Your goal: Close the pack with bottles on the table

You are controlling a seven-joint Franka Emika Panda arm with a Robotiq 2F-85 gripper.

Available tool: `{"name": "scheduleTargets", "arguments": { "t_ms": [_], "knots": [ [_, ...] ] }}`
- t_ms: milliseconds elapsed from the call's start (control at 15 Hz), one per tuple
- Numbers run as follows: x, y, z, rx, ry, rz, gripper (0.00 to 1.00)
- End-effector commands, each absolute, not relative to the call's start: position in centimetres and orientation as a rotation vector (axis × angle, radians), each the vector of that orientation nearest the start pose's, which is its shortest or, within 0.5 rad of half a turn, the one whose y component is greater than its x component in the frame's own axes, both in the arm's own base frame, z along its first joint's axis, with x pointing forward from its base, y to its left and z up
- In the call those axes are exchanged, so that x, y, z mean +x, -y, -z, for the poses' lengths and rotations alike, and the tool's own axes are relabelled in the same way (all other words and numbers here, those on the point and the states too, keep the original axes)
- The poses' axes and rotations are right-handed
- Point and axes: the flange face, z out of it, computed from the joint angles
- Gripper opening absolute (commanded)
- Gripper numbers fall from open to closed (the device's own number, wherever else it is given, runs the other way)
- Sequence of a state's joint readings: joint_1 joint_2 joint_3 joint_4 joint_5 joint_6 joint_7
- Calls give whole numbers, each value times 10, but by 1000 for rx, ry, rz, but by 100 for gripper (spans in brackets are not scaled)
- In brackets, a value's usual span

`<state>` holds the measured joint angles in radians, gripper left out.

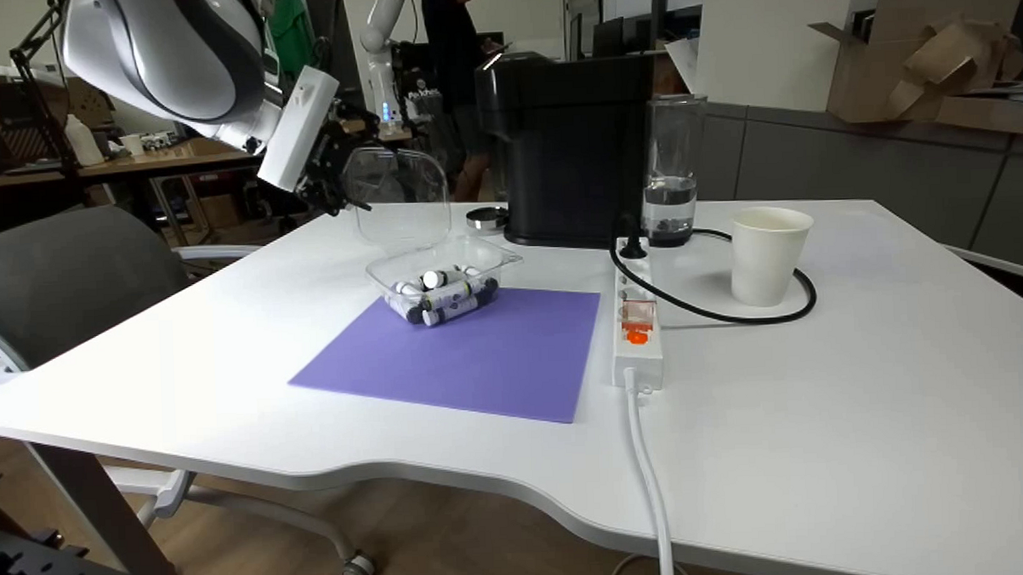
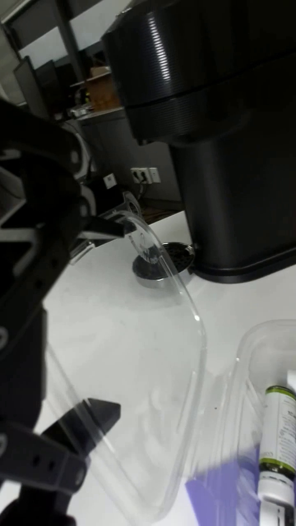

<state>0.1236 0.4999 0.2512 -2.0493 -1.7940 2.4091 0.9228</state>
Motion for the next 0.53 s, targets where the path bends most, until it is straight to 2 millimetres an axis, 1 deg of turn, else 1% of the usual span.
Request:
{"name": "scheduleTargets", "arguments": {
  "t_ms": [0,200,467],
  "knots": [
    [547,-185,-214,2203,-849,-582,100],
    [551,-169,-233,2344,-641,-524,100],
    [555,-145,-258,2452,-408,-441,100]
  ]
}}
